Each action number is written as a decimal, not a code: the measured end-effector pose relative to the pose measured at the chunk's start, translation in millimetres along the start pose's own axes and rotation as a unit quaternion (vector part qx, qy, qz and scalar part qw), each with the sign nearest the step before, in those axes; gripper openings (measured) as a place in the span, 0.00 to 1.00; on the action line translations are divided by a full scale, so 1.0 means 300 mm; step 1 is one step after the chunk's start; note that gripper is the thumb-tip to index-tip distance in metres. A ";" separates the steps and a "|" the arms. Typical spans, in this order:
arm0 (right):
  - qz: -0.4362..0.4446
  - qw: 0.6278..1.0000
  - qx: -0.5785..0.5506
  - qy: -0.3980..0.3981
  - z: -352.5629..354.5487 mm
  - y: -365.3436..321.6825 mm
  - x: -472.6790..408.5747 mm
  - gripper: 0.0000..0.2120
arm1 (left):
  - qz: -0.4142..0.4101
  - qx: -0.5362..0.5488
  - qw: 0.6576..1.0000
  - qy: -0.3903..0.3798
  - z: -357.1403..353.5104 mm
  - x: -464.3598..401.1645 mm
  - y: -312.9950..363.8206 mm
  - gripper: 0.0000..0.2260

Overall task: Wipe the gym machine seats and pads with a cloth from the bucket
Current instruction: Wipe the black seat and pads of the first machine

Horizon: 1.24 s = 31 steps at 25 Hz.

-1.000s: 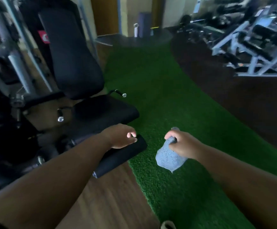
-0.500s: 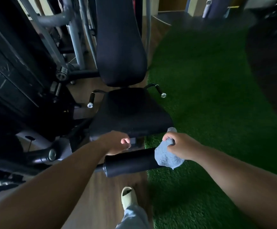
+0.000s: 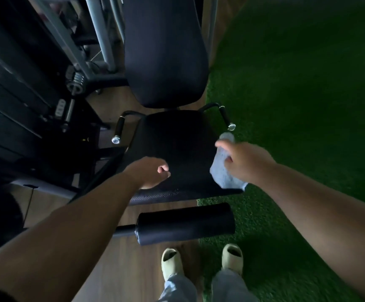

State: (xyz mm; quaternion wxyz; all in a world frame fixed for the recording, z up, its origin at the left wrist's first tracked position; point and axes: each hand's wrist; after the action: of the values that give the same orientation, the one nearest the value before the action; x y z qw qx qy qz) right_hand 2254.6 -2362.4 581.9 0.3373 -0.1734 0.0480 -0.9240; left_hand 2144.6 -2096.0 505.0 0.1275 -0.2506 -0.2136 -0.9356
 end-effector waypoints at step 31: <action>0.056 0.992 0.098 -0.054 -0.679 0.146 -0.286 0.31 | 0.134 -0.040 0.963 0.230 -0.370 -0.307 -0.260 0.29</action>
State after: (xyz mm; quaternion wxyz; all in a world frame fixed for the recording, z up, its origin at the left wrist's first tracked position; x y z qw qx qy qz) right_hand 2270.3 -2347.0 357.6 0.4055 -0.1862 -0.0513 -0.8934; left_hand 2149.2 -2066.8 343.7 0.2872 -0.0598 -0.1054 -0.9502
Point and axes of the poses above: each hand's wrist, its own x-axis away from the middle knuckle, its own z-axis out of the back of the hand, y = z × x, and after that the axes turned 2 degrees about x, right-handed
